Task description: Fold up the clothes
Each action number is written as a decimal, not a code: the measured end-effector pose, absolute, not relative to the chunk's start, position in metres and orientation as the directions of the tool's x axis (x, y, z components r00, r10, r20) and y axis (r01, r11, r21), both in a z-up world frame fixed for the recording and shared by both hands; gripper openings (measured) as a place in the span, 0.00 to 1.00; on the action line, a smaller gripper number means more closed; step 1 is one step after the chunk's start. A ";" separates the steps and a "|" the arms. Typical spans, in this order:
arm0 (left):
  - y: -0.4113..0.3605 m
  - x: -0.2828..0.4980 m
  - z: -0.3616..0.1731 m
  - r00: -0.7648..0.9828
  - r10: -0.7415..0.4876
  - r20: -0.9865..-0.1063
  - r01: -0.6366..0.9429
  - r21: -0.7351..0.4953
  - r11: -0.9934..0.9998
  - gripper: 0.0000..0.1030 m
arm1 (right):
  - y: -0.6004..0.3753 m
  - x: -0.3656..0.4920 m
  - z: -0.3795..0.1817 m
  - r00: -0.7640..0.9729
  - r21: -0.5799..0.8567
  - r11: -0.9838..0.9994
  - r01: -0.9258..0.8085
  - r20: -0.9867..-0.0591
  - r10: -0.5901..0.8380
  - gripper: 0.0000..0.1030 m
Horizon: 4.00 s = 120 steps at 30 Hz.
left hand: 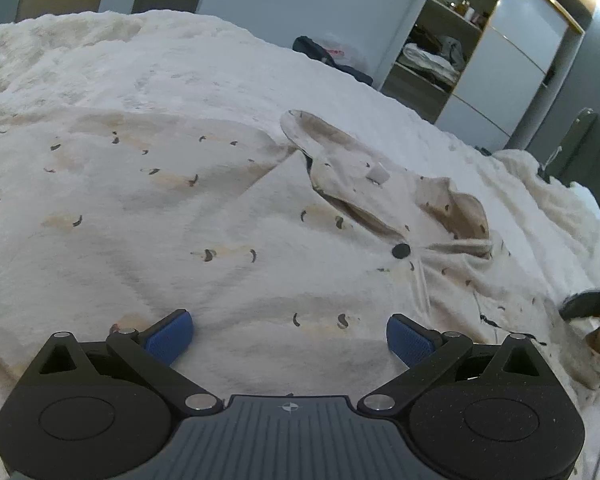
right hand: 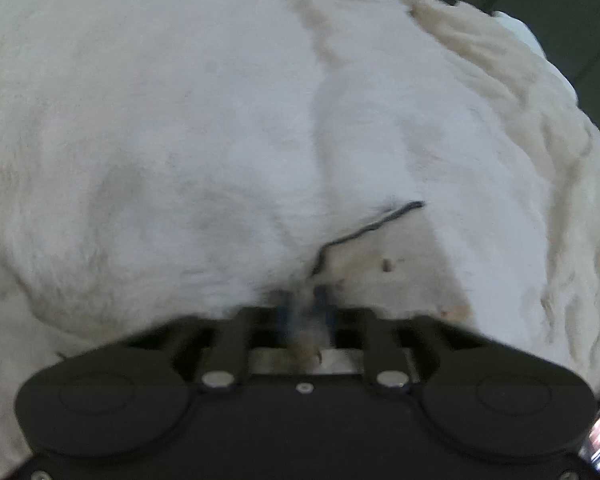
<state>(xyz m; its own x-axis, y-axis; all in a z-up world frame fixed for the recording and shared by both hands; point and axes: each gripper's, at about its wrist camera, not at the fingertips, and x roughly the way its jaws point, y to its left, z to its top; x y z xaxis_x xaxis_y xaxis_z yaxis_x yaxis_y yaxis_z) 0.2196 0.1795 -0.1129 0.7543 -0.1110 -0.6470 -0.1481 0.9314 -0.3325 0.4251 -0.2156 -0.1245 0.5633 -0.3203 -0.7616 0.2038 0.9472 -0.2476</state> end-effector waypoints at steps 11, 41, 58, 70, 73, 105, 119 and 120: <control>0.168 0.210 -0.114 0.766 -0.069 -0.639 -0.131 -0.261 0.956 0.99 | -0.428 0.303 0.018 0.821 0.212 0.938 0.275 -0.559 -0.115 0.01; 0.151 0.205 -0.121 0.771 -0.042 -0.636 -0.065 -0.143 0.988 0.99 | -0.469 0.171 0.057 0.869 0.322 0.845 0.427 -0.403 -0.285 0.01; 0.142 0.209 -0.125 0.761 -0.035 -0.648 -0.038 -0.097 0.995 1.00 | -0.517 0.314 -0.058 0.549 -0.023 0.758 0.652 -0.675 -0.492 0.36; 0.161 0.177 -0.065 0.843 -0.118 -0.525 0.033 -0.168 0.985 1.00 | -0.364 0.201 -0.032 0.818 0.315 0.928 0.197 -0.575 0.022 0.64; 0.185 0.168 -0.036 0.864 -0.119 -0.489 0.029 -0.188 0.982 1.00 | -0.316 0.193 -0.039 0.807 0.309 0.946 0.102 -0.582 0.103 0.64; 0.199 0.508 -0.019 0.475 -0.277 -0.835 0.217 -0.194 0.957 0.00 | -0.034 0.501 -0.022 0.522 0.218 0.900 -0.377 -0.753 0.401 0.02; 0.201 0.512 -0.050 0.329 -0.136 -0.935 0.262 -0.048 0.964 0.69 | -0.004 0.524 -0.049 0.540 0.148 0.922 -0.359 -0.772 0.334 0.16; 0.201 0.512 -0.053 0.319 -0.146 -0.936 0.260 -0.062 0.964 0.37 | -0.011 0.518 -0.046 0.562 0.168 0.921 -0.350 -0.750 0.350 0.18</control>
